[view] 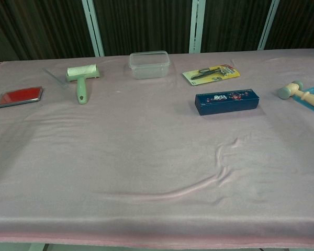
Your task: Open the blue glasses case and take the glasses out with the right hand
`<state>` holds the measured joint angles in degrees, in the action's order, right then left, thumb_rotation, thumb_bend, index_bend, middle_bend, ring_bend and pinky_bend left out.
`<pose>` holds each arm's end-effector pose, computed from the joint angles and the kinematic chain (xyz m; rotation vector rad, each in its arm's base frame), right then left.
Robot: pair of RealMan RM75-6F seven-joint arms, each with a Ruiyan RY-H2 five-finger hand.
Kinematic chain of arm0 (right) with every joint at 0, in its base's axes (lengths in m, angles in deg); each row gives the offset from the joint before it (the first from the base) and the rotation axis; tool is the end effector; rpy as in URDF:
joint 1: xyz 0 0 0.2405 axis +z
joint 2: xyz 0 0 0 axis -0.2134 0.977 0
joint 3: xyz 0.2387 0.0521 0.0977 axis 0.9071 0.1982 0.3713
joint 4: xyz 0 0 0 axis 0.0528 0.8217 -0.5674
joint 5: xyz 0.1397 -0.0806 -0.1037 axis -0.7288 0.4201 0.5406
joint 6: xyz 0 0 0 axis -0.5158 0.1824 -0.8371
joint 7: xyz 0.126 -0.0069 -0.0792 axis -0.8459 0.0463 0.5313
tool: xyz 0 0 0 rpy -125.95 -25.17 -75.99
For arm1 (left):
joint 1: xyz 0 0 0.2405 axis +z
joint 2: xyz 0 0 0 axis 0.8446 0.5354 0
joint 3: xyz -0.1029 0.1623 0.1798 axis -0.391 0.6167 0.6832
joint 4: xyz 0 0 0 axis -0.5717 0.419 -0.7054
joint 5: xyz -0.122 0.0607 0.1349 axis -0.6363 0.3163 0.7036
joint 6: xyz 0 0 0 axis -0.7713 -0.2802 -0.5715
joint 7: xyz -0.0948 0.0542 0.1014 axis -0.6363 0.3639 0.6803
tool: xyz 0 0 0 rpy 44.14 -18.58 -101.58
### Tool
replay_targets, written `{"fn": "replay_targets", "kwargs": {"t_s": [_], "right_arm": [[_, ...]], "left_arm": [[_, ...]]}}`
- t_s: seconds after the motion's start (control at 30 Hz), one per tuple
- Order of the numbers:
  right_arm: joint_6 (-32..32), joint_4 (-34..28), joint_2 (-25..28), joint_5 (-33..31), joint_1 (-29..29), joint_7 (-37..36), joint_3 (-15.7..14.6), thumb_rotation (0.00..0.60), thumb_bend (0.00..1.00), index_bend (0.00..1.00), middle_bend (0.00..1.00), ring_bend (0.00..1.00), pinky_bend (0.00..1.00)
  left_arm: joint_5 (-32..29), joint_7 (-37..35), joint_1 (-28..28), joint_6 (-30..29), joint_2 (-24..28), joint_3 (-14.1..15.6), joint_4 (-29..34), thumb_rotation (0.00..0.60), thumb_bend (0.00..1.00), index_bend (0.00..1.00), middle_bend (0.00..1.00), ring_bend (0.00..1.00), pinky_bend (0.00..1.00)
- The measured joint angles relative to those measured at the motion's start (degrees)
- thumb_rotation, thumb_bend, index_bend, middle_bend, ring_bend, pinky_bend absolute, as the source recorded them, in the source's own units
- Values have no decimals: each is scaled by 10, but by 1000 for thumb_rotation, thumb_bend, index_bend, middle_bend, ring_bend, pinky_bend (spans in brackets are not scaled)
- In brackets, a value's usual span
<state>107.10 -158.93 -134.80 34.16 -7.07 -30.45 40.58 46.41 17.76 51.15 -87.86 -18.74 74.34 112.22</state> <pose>-0.3070 -0.1874 0.1641 1.4563 -0.7958 0.8243 -0.3055 0.1865 0.1642 -1.5110 -0.8072 -0.8591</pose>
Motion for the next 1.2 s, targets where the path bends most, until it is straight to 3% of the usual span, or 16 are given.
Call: {"fn": "replay_targets", "kwargs": {"t_s": [0.33, 0.6, 0.87, 1.07, 1.2], "right_arm": [[-13, 13, -12, 3, 18, -3, 9, 600, 266, 0, 0, 0, 0], [-115, 60, -39, -22, 104, -15, 53, 600, 266, 6, 0, 0, 0], [-228, 197, -110, -44, 221, -51, 89, 600, 306, 162, 0, 0, 0], [-283, 305, -171, -50, 280, -111, 95, 600, 380, 247, 0, 0, 0], [-303, 346, -199, -49, 306, -133, 91, 600, 413, 296, 2, 0, 0]], "left_arm": [[-2, -6, -2, 0, 1, -1, 0, 600, 434, 0, 0, 0, 18], [-2, -1, -5, 7, -1, 0, -2, 600, 434, 0, 0, 0, 19], [0, 7, -8, 14, -4, 3, -2, 600, 434, 0, 0, 0, 22], [-2, 13, -9, 16, -5, 3, -2, 600, 434, 0, 0, 0, 22], [-6, 19, -10, 20, -6, 3, -2, 600, 434, 0, 0, 0, 23]]}}
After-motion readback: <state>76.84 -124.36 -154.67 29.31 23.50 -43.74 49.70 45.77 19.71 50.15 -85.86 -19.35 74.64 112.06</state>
